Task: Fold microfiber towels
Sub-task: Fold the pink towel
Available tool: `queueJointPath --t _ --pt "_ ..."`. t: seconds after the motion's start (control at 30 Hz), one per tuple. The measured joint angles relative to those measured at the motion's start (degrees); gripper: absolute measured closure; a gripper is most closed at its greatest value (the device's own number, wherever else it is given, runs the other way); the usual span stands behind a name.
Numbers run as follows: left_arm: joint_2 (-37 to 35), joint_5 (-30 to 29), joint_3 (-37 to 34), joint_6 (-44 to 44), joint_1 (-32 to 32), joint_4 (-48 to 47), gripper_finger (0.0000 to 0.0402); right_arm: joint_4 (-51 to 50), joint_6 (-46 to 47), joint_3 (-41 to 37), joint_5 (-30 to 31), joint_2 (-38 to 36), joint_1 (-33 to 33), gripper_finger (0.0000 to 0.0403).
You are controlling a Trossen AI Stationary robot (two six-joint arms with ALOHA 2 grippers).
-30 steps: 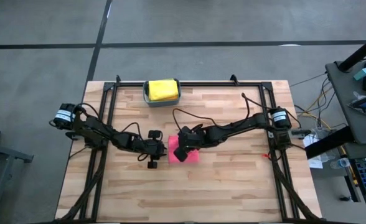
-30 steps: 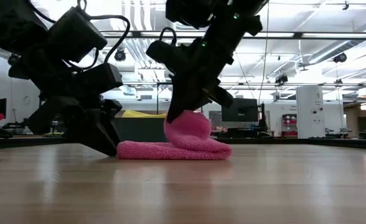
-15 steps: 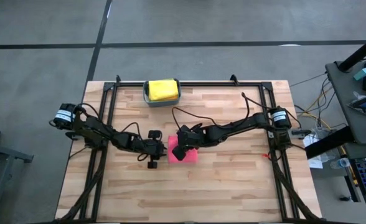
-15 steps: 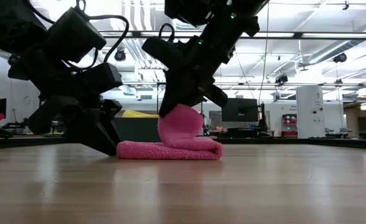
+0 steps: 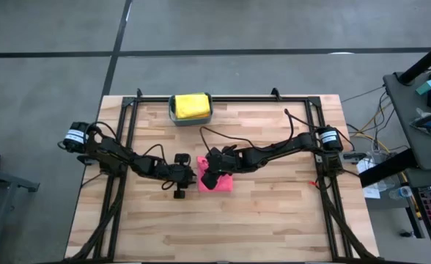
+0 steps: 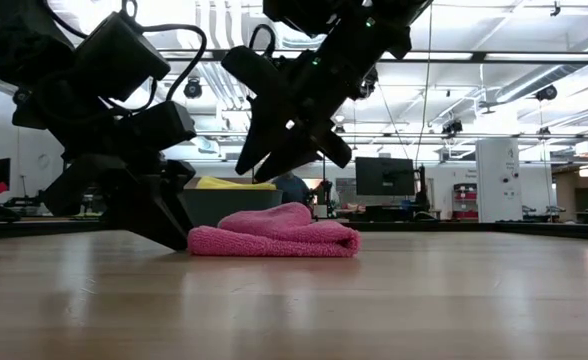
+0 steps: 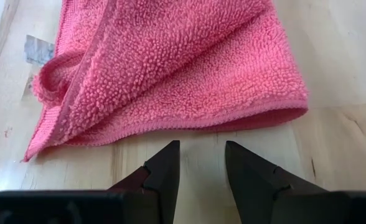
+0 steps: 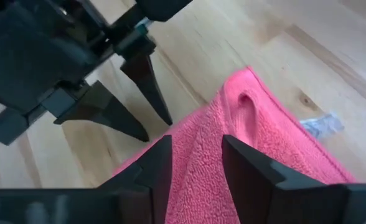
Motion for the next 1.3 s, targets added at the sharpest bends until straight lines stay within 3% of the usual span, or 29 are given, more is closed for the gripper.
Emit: queueJointPath --t 0.23,0.47,0.57,0.93,1.03,1.13,1.3 --pt "-0.02 0.02 -0.16 -0.01 -0.01 -0.01 0.0288 -5.53 -6.5 -0.02 -0.92 -1.64 -0.08 0.0284" --pt "-0.04 0.0 -0.3 -0.03 -0.01 0.05 0.0288 -17.4 -7.47 -1.14 4.58 -1.82 -0.87 0.0363" --pt "-0.04 0.02 -0.33 -0.03 0.0 0.15 0.0288 -15.89 -7.7 -2.28 4.34 -1.68 -0.66 0.0389" --pt "-0.04 0.02 -0.62 -0.01 0.0 1.06 0.0288 5.27 -9.15 -4.63 -4.62 -0.8 1.83 0.0392" --pt "-0.04 0.02 -0.86 -0.01 -0.01 1.19 0.0288 2.97 -10.8 -3.54 -4.23 -1.27 2.18 0.0392" --pt "-0.39 0.02 -1.1 -0.03 -0.01 1.02 0.0288 -2.36 -11.9 -2.44 -2.57 -1.95 1.81 0.0392" --pt "-1.45 0.02 -1.27 0.24 0.01 0.25 0.0288 -12.29 -13.37 -2.22 7.99 -2.82 1.41 0.0392"
